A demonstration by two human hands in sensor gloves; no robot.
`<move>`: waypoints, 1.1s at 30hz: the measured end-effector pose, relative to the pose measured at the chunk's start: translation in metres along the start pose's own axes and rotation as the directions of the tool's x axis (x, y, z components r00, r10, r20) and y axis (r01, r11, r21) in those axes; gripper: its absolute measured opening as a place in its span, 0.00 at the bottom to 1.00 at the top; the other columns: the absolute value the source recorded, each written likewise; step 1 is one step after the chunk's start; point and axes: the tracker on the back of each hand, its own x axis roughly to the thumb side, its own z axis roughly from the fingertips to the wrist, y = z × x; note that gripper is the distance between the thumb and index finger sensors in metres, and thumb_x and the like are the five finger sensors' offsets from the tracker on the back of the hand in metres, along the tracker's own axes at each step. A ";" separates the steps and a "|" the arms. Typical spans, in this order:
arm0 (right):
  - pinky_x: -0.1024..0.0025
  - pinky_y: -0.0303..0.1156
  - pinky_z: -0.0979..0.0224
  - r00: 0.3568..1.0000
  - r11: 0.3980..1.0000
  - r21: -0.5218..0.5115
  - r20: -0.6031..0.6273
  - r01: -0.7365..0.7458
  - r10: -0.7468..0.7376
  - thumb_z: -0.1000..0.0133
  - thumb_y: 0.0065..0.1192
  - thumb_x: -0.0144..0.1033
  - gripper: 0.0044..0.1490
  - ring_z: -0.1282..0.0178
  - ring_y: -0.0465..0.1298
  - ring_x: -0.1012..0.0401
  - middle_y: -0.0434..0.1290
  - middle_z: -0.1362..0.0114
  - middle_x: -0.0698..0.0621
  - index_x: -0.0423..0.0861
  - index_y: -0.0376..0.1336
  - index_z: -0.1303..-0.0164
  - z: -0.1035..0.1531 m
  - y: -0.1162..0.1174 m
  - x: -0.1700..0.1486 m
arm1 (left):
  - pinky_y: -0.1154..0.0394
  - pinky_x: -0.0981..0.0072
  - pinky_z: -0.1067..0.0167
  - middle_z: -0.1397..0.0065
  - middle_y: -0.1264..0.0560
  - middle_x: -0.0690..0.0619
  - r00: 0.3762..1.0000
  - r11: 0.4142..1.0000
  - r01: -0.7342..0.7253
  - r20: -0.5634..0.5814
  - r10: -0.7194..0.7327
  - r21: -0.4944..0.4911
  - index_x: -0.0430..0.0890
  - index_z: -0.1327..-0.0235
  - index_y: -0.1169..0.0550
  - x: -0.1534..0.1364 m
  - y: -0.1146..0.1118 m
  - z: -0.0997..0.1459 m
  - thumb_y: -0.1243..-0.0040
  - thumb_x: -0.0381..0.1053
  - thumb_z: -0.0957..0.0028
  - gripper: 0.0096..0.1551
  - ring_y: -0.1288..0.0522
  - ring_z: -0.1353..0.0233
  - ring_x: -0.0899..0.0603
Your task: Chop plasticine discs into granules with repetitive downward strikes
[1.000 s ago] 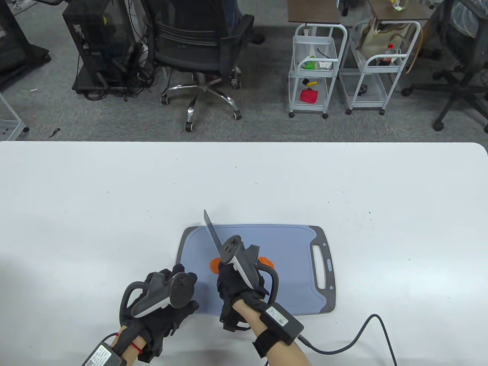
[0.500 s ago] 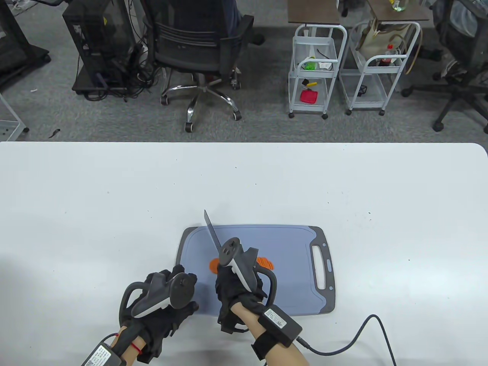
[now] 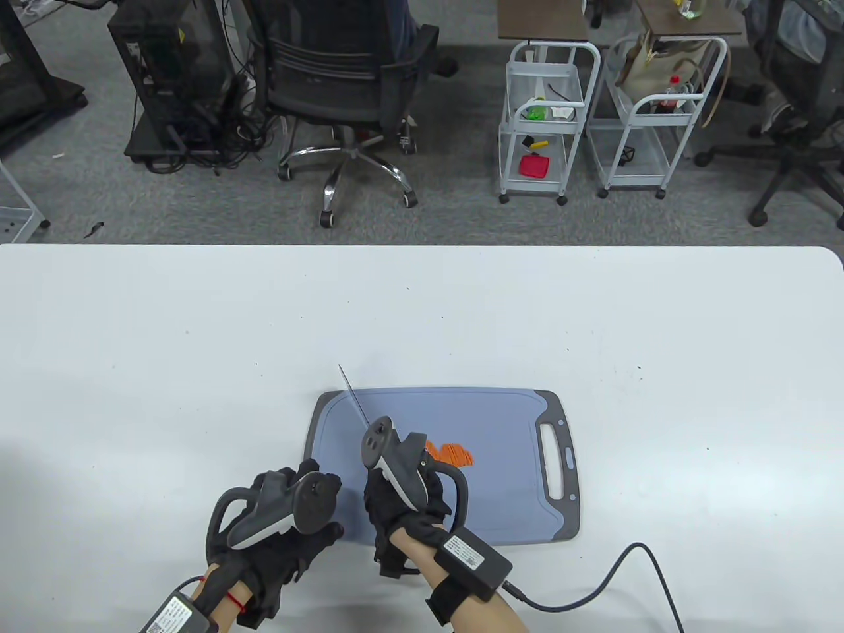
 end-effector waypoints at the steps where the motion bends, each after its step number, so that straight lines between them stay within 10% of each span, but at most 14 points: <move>1: 0.56 0.86 0.74 1.000 0.999 0.024 -0.009 0.021 -0.020 0.44 0.58 0.56 0.33 0.87 0.88 0.61 0.81 0.66 0.54 0.38 0.68 0.47 -0.006 -0.002 0.003 | 0.44 0.30 0.26 0.11 0.43 0.43 1.000 1.000 -0.005 -0.002 0.005 0.004 0.58 0.21 0.37 -0.001 0.000 0.000 0.53 0.70 0.58 0.47 0.37 0.18 0.29; 8: 0.56 0.86 0.74 0.998 0.999 0.033 0.051 0.028 -0.029 0.44 0.58 0.56 0.33 0.86 0.88 0.61 0.82 0.65 0.53 0.39 0.70 0.46 0.004 -0.026 -0.002 | 0.44 0.31 0.26 0.11 0.43 0.43 1.000 1.000 -0.015 -0.004 0.015 0.001 0.58 0.21 0.37 -0.003 0.000 0.000 0.53 0.70 0.58 0.46 0.36 0.18 0.29; 33: 0.55 0.86 0.74 0.999 0.999 0.021 0.032 -0.040 0.039 0.44 0.59 0.56 0.33 0.87 0.88 0.60 0.82 0.66 0.53 0.38 0.68 0.47 0.006 -0.001 0.004 | 0.45 0.31 0.25 0.11 0.43 0.43 1.000 1.000 -0.011 -0.019 0.011 0.004 0.58 0.21 0.37 -0.007 0.002 -0.001 0.53 0.70 0.58 0.47 0.37 0.17 0.29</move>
